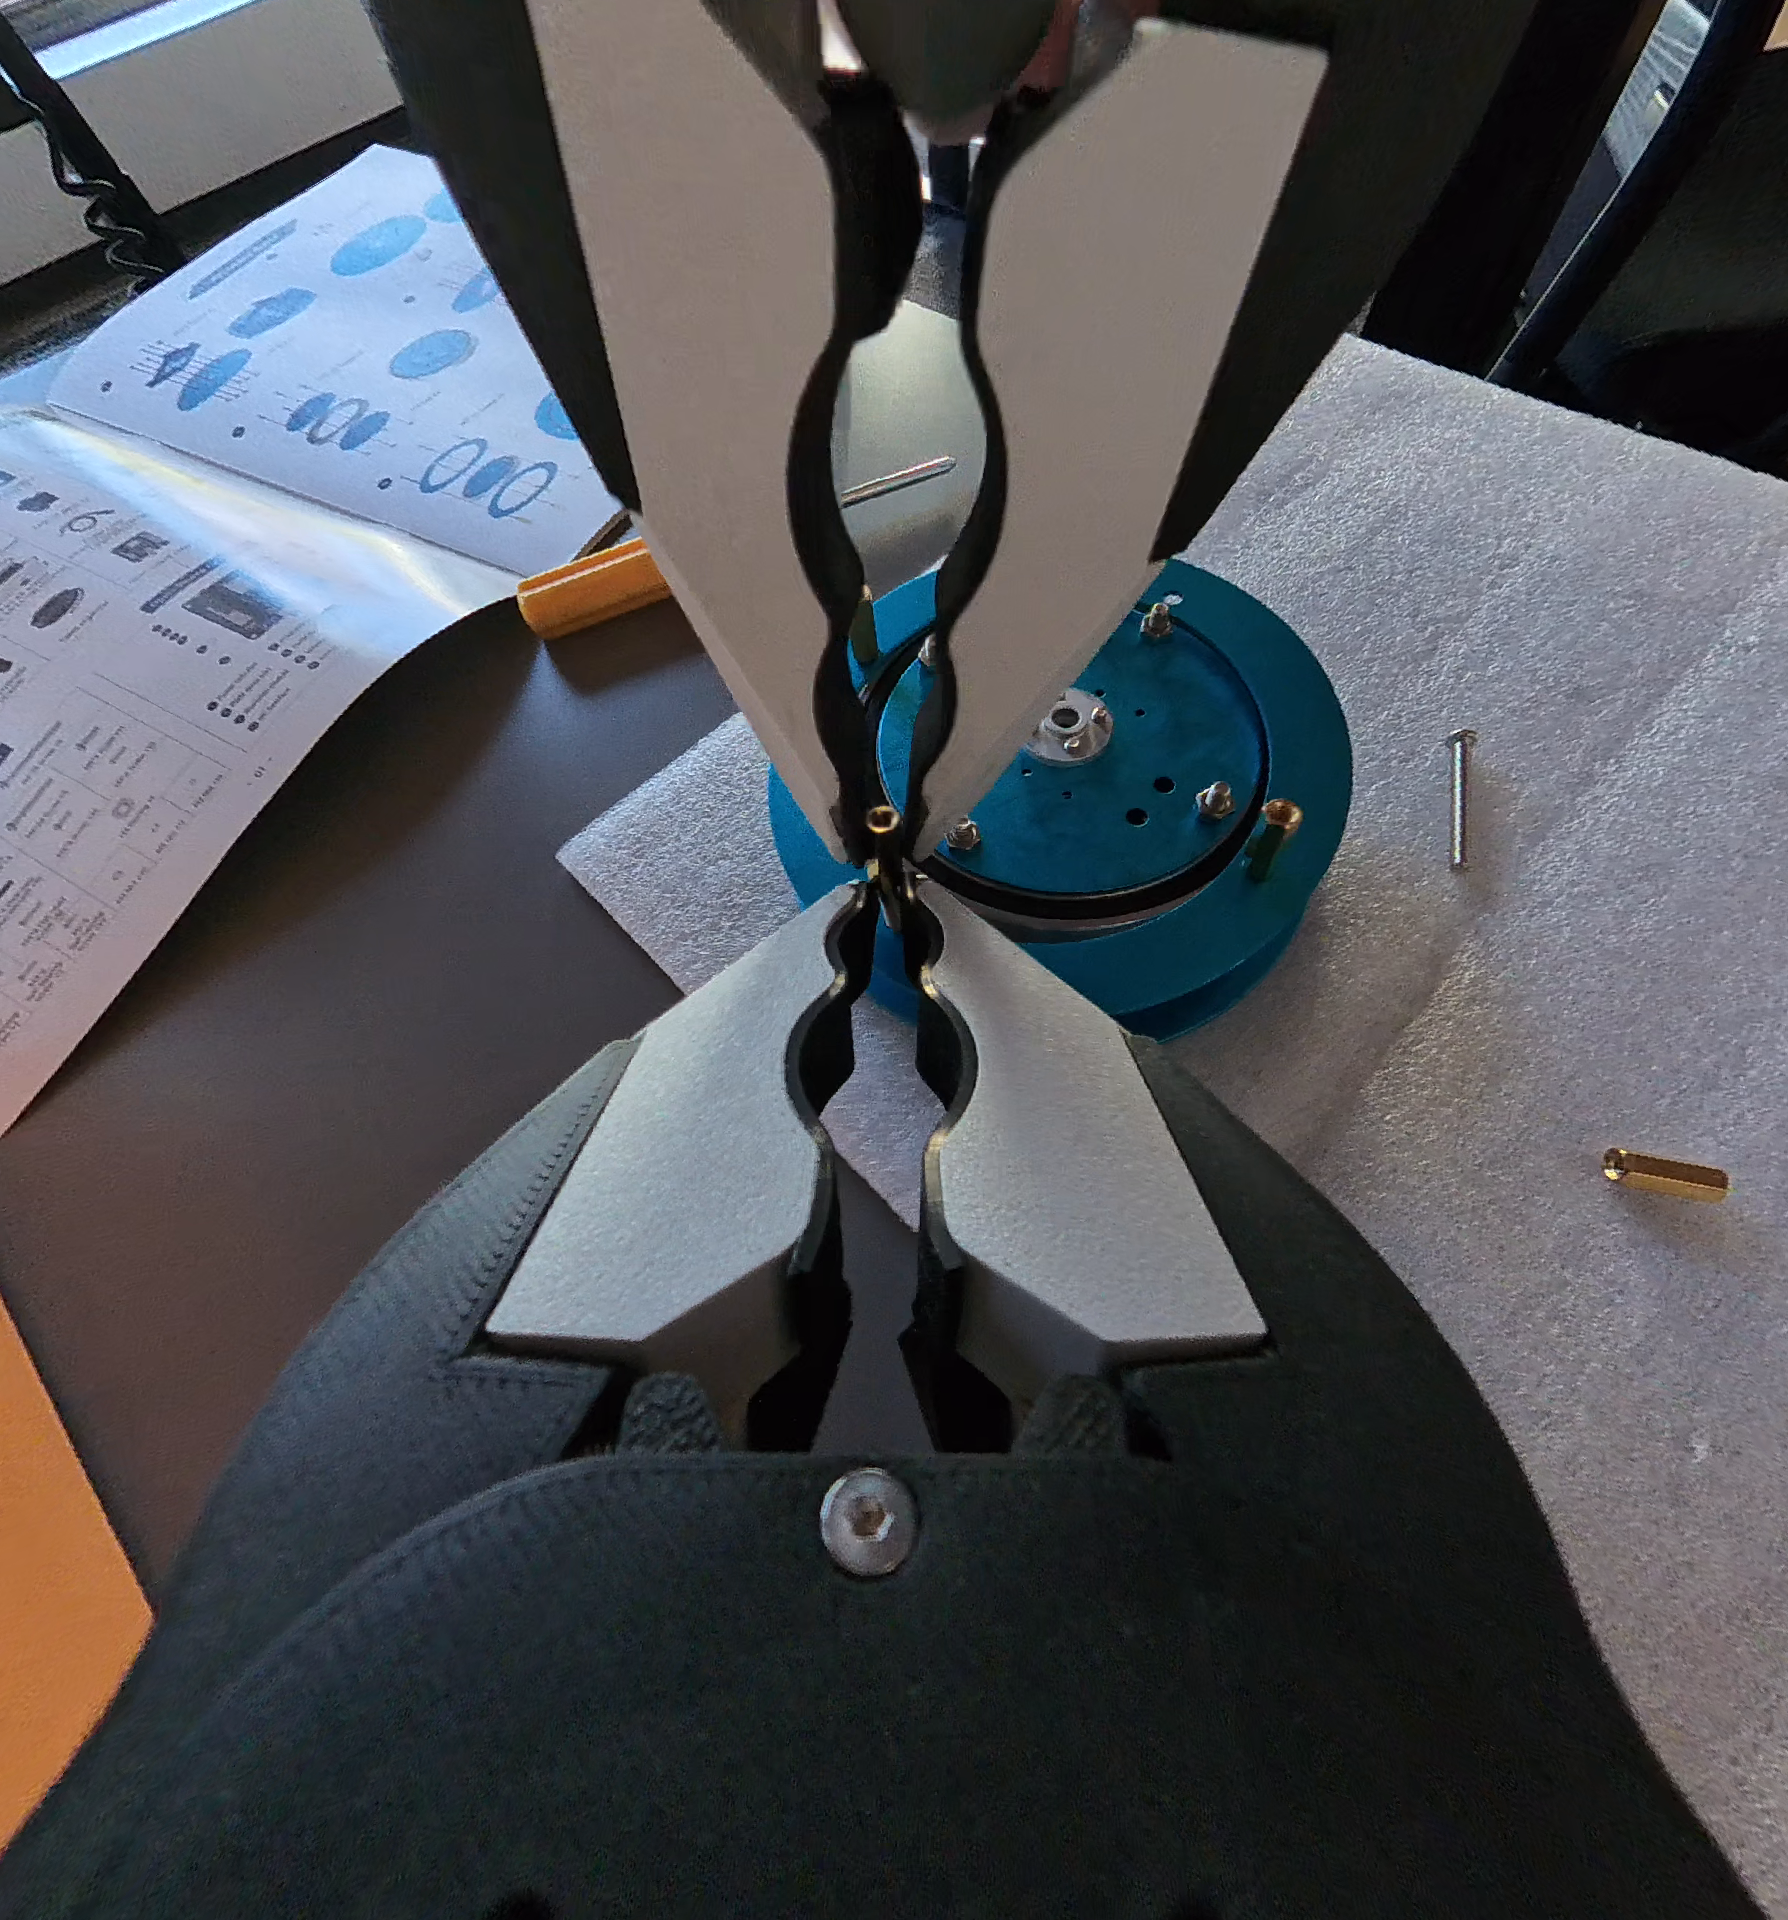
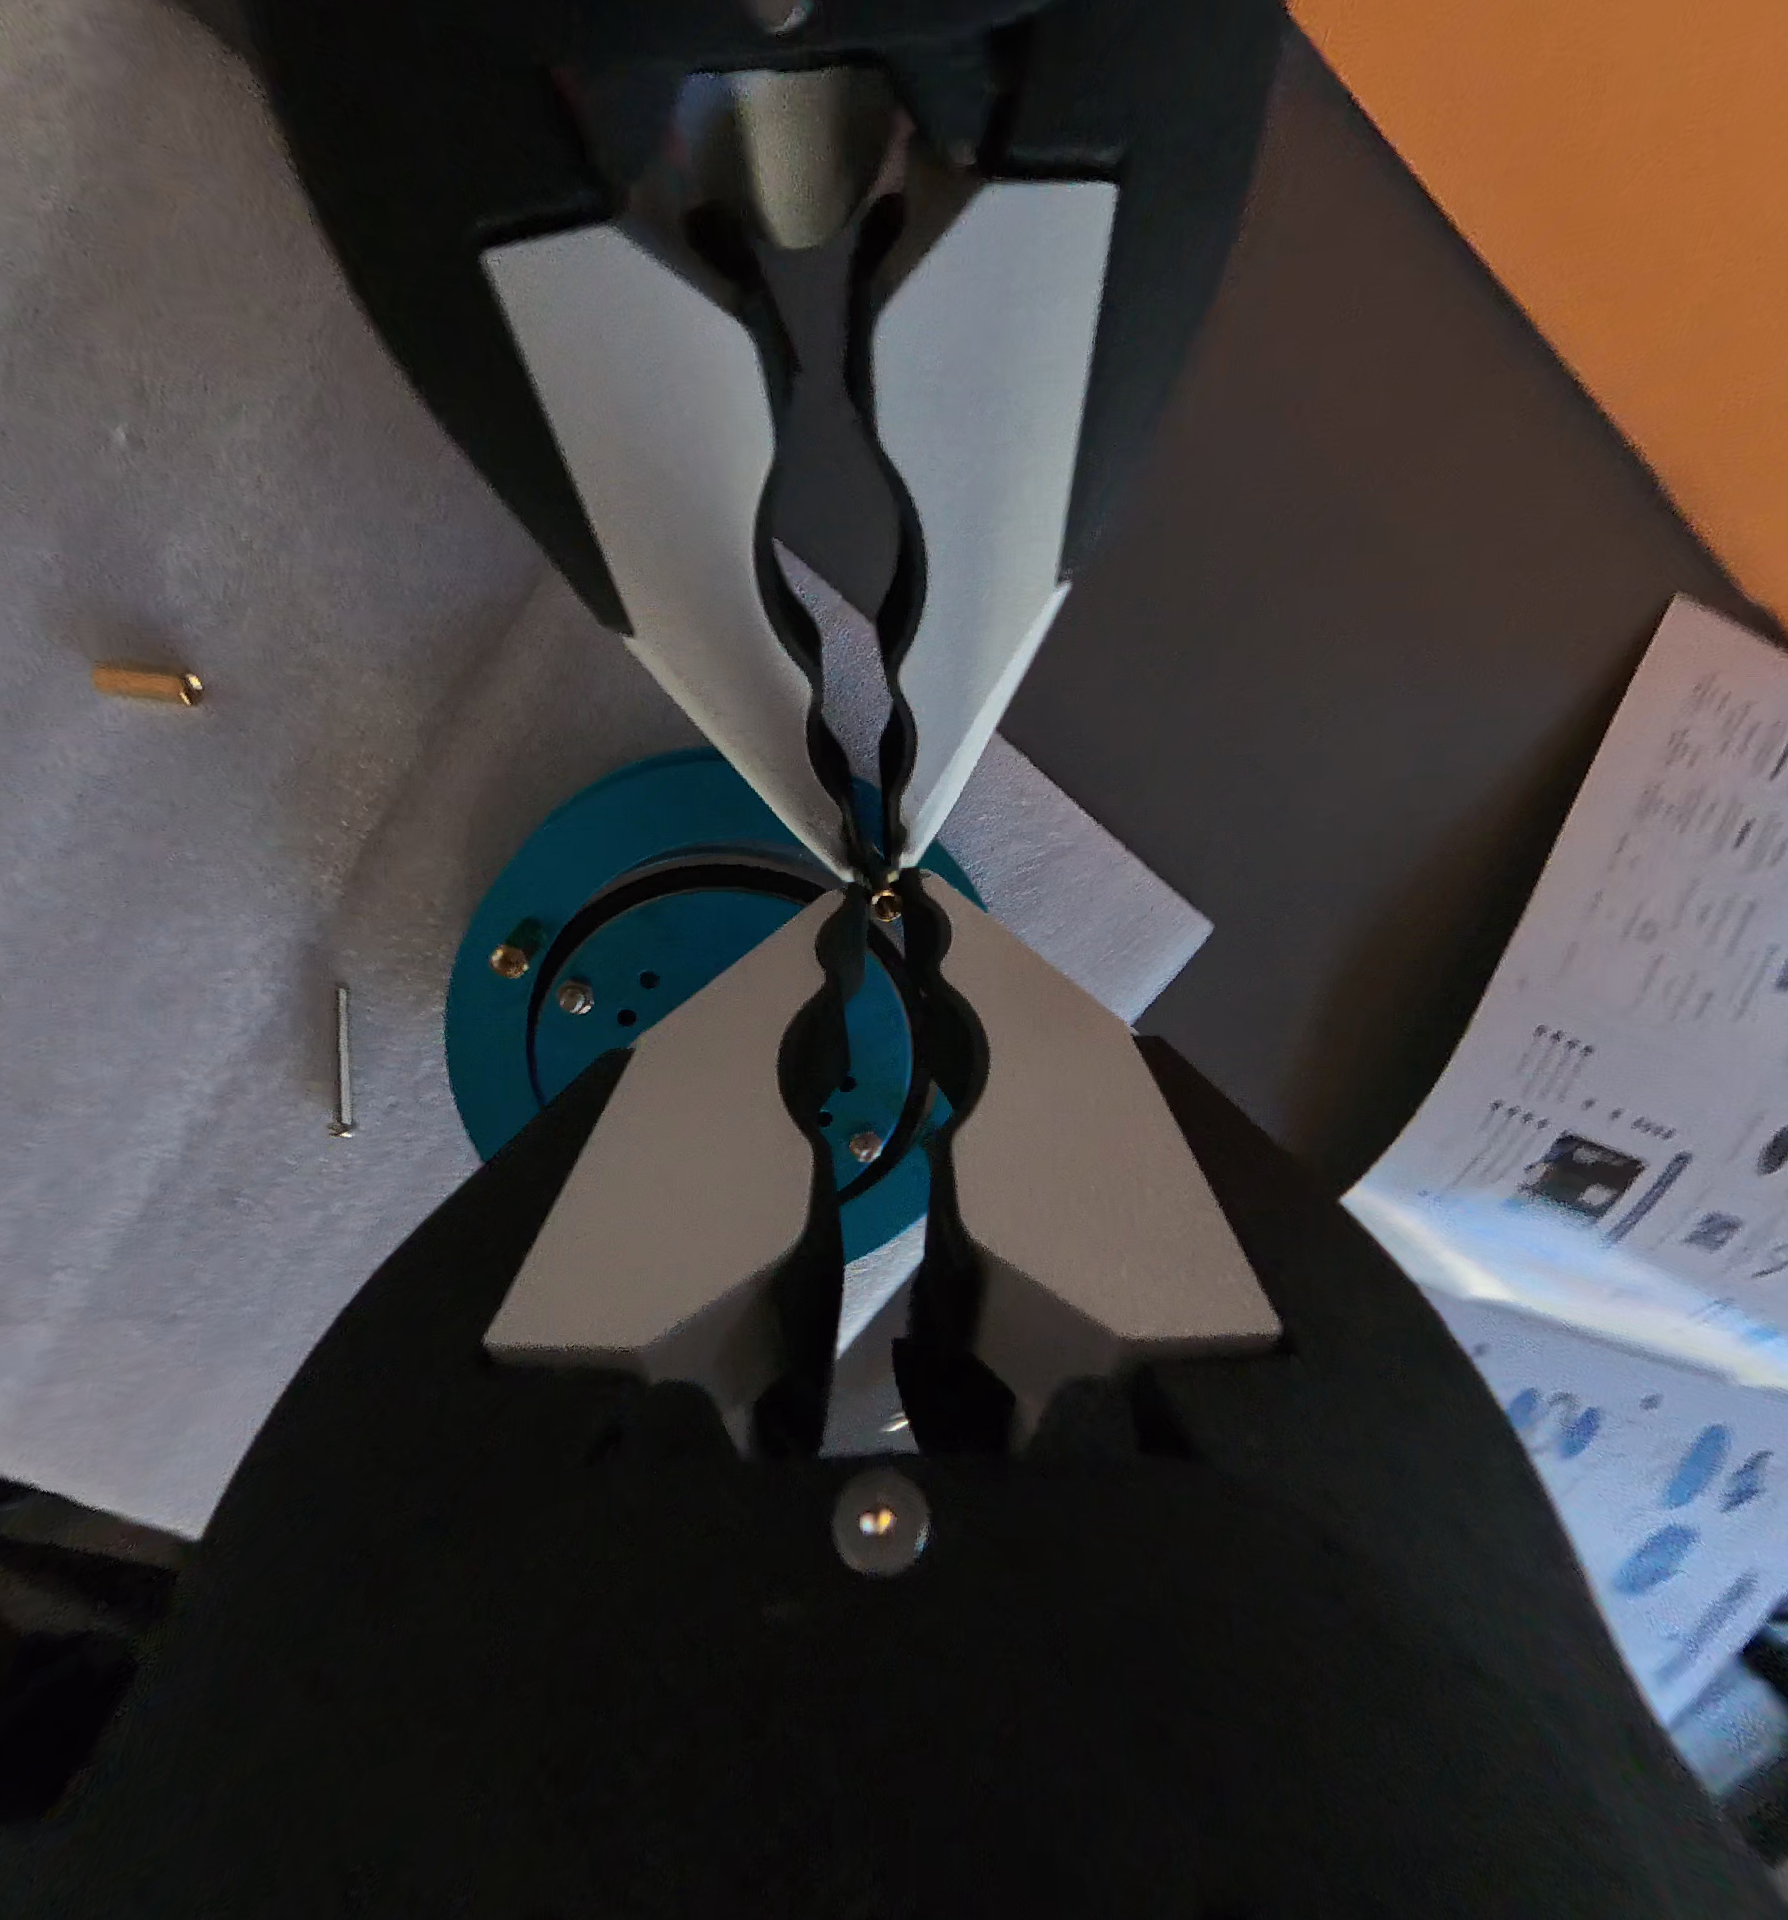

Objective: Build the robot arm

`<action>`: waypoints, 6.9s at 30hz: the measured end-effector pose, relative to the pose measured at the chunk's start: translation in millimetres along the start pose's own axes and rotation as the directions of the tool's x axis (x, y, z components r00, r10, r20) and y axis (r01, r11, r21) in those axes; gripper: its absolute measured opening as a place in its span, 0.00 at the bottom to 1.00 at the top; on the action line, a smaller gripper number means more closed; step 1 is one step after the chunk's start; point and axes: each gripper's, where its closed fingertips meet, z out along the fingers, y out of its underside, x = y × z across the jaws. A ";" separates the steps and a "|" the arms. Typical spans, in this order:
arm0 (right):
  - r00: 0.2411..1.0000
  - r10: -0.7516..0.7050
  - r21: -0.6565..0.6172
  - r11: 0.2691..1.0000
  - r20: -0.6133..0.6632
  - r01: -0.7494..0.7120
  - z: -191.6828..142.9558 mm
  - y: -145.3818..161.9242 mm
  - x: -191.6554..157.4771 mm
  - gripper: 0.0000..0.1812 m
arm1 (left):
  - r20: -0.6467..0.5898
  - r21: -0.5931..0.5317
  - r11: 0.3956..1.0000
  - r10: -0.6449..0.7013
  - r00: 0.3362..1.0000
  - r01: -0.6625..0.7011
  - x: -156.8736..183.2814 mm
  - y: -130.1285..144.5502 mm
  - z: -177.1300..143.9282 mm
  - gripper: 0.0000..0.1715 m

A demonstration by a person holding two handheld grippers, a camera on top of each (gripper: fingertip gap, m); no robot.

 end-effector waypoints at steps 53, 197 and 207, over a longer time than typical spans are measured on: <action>0.996 -0.033 0.127 0.992 0.087 0.022 -2.9 -0.3 6.1 0.03 | 0.011 0.009 1.000 -0.029 1.000 0.029 -4.7 -1.5 -0.6 0.00; 0.710 0.683 0.614 0.490 0.171 -0.619 -1.8 -19.5 -14.1 0.36 | 0.143 0.041 0.999 -0.032 0.989 0.027 -19.9 -3.2 -8.4 0.21; 0.705 0.687 0.597 0.495 0.176 -0.632 -1.6 -20.1 -16.4 0.36 | 0.150 0.049 0.998 -0.048 0.988 0.041 -23.0 -4.3 -9.1 0.20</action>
